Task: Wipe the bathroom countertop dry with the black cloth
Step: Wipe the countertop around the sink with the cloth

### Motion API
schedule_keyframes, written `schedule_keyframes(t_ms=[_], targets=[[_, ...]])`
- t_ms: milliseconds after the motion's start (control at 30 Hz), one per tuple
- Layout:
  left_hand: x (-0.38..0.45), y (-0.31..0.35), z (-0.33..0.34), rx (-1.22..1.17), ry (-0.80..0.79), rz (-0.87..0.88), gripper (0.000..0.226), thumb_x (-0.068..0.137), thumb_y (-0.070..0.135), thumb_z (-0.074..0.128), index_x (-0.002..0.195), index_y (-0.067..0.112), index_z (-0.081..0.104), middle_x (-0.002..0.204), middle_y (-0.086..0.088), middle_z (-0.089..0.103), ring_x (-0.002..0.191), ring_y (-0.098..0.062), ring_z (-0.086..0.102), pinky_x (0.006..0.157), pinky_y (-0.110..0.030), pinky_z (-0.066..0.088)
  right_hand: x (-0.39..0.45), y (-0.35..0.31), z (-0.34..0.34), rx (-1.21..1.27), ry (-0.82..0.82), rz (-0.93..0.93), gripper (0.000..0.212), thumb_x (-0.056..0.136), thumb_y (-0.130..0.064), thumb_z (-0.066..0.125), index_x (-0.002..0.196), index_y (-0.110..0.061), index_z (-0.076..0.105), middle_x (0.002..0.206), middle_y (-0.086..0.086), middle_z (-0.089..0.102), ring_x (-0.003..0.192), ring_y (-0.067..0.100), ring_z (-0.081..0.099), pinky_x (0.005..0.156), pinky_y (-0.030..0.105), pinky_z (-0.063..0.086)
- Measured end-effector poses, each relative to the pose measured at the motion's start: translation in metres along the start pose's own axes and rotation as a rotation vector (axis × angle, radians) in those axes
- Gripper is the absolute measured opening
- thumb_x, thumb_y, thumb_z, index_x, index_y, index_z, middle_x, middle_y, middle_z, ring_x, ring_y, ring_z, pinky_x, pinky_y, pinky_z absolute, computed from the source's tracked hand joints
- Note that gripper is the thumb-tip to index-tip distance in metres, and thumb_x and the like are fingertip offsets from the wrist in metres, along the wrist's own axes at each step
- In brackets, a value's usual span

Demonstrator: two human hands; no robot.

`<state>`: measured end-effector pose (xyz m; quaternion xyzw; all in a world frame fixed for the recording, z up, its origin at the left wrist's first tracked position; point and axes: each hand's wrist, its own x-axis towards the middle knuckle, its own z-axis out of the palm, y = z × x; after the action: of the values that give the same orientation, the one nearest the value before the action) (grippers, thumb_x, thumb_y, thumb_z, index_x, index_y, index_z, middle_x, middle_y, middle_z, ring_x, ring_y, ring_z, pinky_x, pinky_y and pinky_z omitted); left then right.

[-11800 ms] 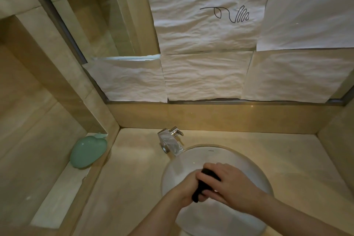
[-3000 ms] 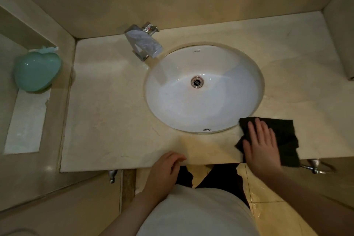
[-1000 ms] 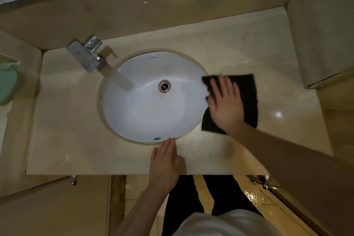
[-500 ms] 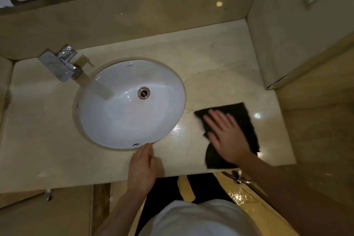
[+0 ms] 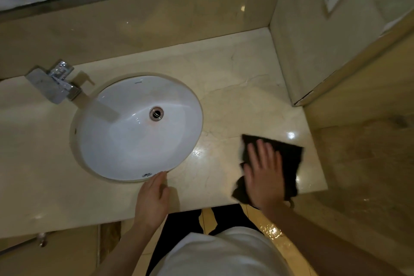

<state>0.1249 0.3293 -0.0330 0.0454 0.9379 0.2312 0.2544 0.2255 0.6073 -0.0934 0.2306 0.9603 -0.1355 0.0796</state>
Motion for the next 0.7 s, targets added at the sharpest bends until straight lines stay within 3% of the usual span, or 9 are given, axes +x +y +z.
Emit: schedule_keyframes(t_ms=[67,200,300,367,500,600,700], targets=[[0.005,0.003,-0.003,0.014,0.013,0.001,0.025,0.096,0.006,0.048,0.114,0.011,0.064,0.107,0.007,0.062,0.102,-0.021,0.059,0.075,-0.025,0.037,0.001,-0.045,0.01,0.016,-0.052,-0.167,0.06,0.101,-0.044,0.03,0.156,-0.022,0.021,0.164,0.007,0.012,0.152,0.028,0.008,0.121,0.051,0.012],[0.009,0.008,-0.009,0.012,0.018,-0.001,0.032,0.102,0.009,0.046,0.126,0.016,0.065,0.113,0.017,0.055,0.103,-0.006,0.053,0.084,-0.024,0.037,0.027,-0.113,0.025,0.009,-0.122,-0.469,0.058,0.102,-0.043,0.028,0.156,-0.021,0.023,0.164,0.007,0.016,0.152,0.026,0.01,0.122,0.049,0.008],[0.015,0.003,-0.007,0.002,0.07,-0.012,0.032,0.1,0.016,0.043,0.119,0.019,0.069,0.109,0.012,0.065,0.095,-0.008,0.06,0.079,-0.025,0.042,0.062,-0.121,0.022,-0.008,-0.119,-0.586,0.056,0.103,-0.044,0.027,0.152,-0.019,0.033,0.16,0.006,0.028,0.15,0.023,0.018,0.123,0.046,0.011],[0.021,0.002,-0.005,-0.018,0.109,-0.043,0.033,0.093,0.022,0.042,0.109,0.021,0.071,0.099,0.013,0.067,0.09,-0.011,0.063,0.075,-0.026,0.045,0.091,-0.111,0.014,0.003,-0.089,-0.586,0.056,0.103,-0.044,0.026,0.151,-0.018,0.035,0.159,0.006,0.03,0.149,0.022,0.02,0.123,0.044,0.012],[0.038,0.006,0.002,-0.039,0.182,-0.146,0.025,0.093,0.008,0.052,0.091,0.026,0.069,0.091,0.015,0.065,0.086,-0.01,0.059,0.072,-0.03,0.043,0.172,-0.083,-0.002,0.037,-0.008,-0.562,0.053,0.102,-0.038,0.035,0.15,-0.017,0.038,0.159,0.007,0.032,0.148,0.024,0.025,0.122,0.043,0.016],[0.052,0.005,0.007,-0.044,0.206,-0.249,0.025,0.095,0.012,0.049,0.092,0.028,0.068,0.092,0.013,0.064,0.087,-0.012,0.058,0.071,-0.03,0.04,0.237,-0.052,-0.014,0.054,0.138,-0.417,0.053,0.1,-0.033,0.038,0.15,-0.013,0.038,0.156,0.011,0.036,0.144,0.029,0.033,0.12,0.043,0.022],[0.062,0.012,0.017,-0.095,0.206,-0.301,0.024,0.096,0.015,0.048,0.097,0.029,0.068,0.091,0.012,0.065,0.09,-0.016,0.061,0.071,-0.031,0.041,0.275,-0.031,-0.03,0.036,0.215,-0.299,0.052,0.103,-0.033,0.032,0.151,-0.012,0.036,0.157,0.011,0.034,0.145,0.028,0.03,0.121,0.044,0.02]])
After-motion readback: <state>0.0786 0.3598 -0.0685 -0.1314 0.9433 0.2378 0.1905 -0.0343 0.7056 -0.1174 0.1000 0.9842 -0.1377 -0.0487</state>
